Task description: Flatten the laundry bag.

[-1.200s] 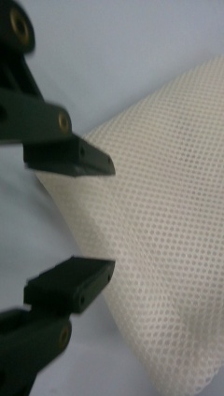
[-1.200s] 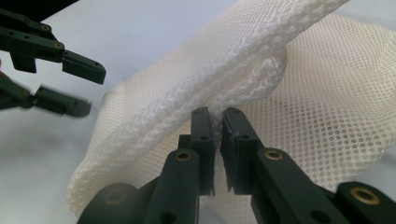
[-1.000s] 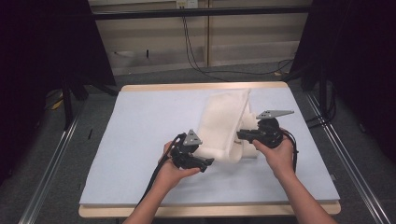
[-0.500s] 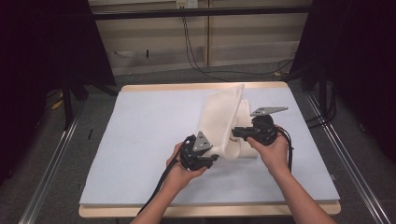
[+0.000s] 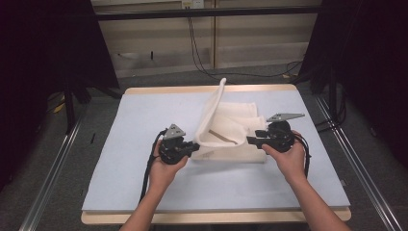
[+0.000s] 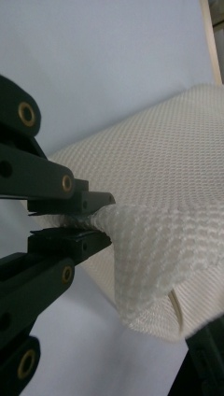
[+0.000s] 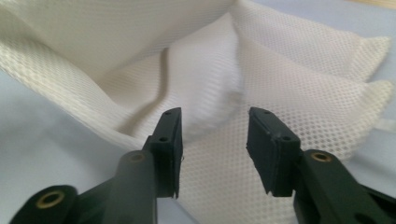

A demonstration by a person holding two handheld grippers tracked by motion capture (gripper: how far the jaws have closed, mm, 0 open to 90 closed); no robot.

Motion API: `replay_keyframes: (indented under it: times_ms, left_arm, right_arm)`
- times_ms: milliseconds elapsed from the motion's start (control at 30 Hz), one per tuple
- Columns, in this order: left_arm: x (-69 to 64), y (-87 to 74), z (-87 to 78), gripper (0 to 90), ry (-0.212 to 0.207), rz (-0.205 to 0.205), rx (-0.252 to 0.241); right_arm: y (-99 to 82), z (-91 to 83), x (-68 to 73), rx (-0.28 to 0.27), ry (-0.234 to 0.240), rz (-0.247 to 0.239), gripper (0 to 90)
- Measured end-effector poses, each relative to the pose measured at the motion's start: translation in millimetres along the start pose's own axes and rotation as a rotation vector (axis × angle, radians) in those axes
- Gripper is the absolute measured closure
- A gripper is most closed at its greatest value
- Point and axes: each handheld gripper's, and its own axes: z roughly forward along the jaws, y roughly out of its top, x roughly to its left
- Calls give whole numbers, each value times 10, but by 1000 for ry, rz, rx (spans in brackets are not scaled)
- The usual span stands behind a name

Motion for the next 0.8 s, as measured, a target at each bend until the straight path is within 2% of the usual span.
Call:
replay_keyframes:
  times_ms: [33, 67, 100, 200, 233, 267, 333, 367, 400, 567, 633, 667, 767, 800]
  left_arm:
    - [44, -10, -28, 832, 11, -12, -6]
    - [119, -32, -87, 832, 33, -20, -1]
    - [119, -32, -87, 831, 33, -20, -1]
    - [265, -100, -176, 831, 52, -41, 3]
    - [265, -100, -176, 831, 52, -41, 3]
    - [322, -147, -205, 830, 59, -62, 1]
    - [344, -174, -213, 830, 61, -75, -3]
    - [380, -195, -233, 830, 61, -58, 17]
    - [389, -216, -234, 829, 69, -74, 11]
    - [444, -241, -250, 828, 83, -58, 43]
    - [452, -252, -245, 829, 85, -63, 51]
    - [452, -261, -235, 828, 88, -74, 45]
    - [484, -292, -242, 828, 88, -63, 67]
    - [490, -305, -239, 829, 92, -61, 72]
  right_arm:
    - [0, 0, 0, 0, 0, 0, 495]
    - [-21, -4, -51, 9, -21, -1, 480]
    - [-21, -4, -51, 9, -21, -1, 480]
    - [-67, 29, -113, 18, -42, -9, 476]
    - [-67, 29, -113, 18, -42, -9, 476]
    - [-86, 64, -136, 26, -49, -14, 472]
    - [-97, 79, -145, 30, -53, -11, 469]
    - [-106, 99, -158, 30, -55, -15, 469]
    - [-115, 120, -170, 30, -61, -15, 469]
    - [-149, 251, -241, 54, -95, -13, 463]
    - [-151, 261, -245, 61, -107, -10, 464]
    - [-154, 277, -255, 60, -110, -15, 464]
    - [-149, 283, -280, 44, -133, 2, 457]
    - [-136, 277, -327, 24, -147, 15, 438]
